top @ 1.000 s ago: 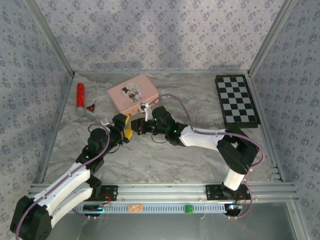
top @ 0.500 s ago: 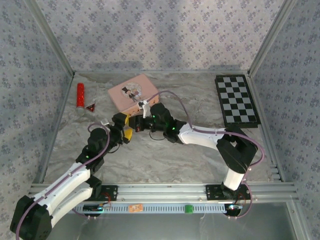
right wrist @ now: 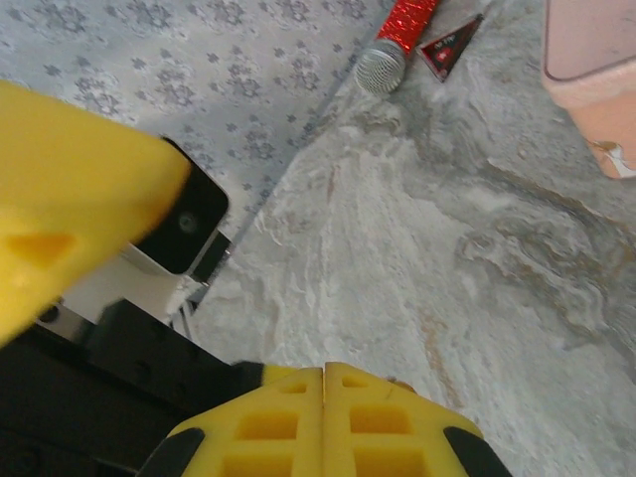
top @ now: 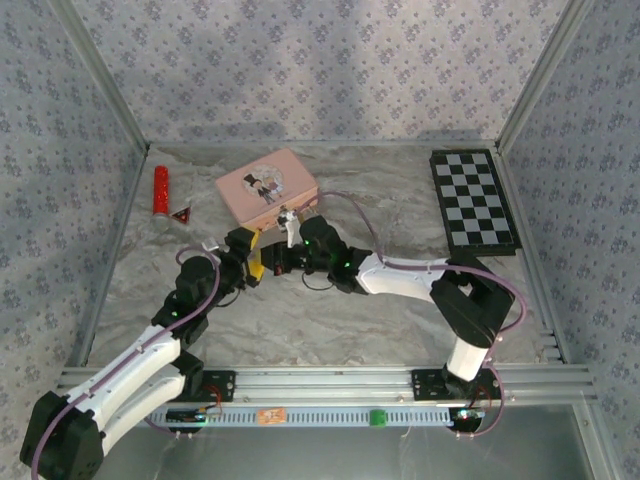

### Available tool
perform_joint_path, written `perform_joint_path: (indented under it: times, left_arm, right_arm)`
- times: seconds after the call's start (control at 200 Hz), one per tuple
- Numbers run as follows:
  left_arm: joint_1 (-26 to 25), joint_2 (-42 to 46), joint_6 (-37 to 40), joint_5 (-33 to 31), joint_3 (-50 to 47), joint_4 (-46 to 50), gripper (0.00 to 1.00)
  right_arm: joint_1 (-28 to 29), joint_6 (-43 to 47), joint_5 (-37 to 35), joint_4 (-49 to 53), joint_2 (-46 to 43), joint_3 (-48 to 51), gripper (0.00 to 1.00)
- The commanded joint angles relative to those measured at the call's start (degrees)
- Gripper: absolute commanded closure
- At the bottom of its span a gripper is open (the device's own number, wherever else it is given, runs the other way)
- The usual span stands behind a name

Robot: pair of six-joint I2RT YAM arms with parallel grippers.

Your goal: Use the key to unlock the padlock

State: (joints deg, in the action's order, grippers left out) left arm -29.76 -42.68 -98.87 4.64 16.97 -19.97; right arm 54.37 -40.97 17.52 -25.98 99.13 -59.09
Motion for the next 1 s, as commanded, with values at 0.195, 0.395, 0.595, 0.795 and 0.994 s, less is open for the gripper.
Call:
perform_joint_path:
  times: [0.195, 0.395, 0.595, 0.795, 0.994]
  left_arm:
    - [-0.37, 0.88, 1.30, -0.52, 1.16, 1.01, 0.17]
    - [-0.38, 0.68, 1.71, -0.60, 1.20, 0.96, 0.21]
    - [-0.37, 0.96, 2.06, -0.95, 1.05, 1.12, 0.28]
    - [-0.39, 0.98, 2.35, -0.95, 1.13, 1.00, 0.37]
    - [-0.39, 1.18, 2.36, -0.87, 1.13, 1.18, 0.43]
  right_arm:
    - [-0.65, 2.21, -1.65, 0.78, -4.19, 2.10, 1.00]
    - [-0.58, 2.13, -1.44, 0.58, -3.93, 2.05, 1.00]
    - [-0.52, 1.82, -1.96, 0.18, -4.29, 2.94, 1.00]
    - [-0.26, 1.60, -1.71, -0.48, -4.16, 3.19, 1.00]
    - [-0.13, 1.59, -1.79, -0.83, -4.04, 2.86, 1.00]
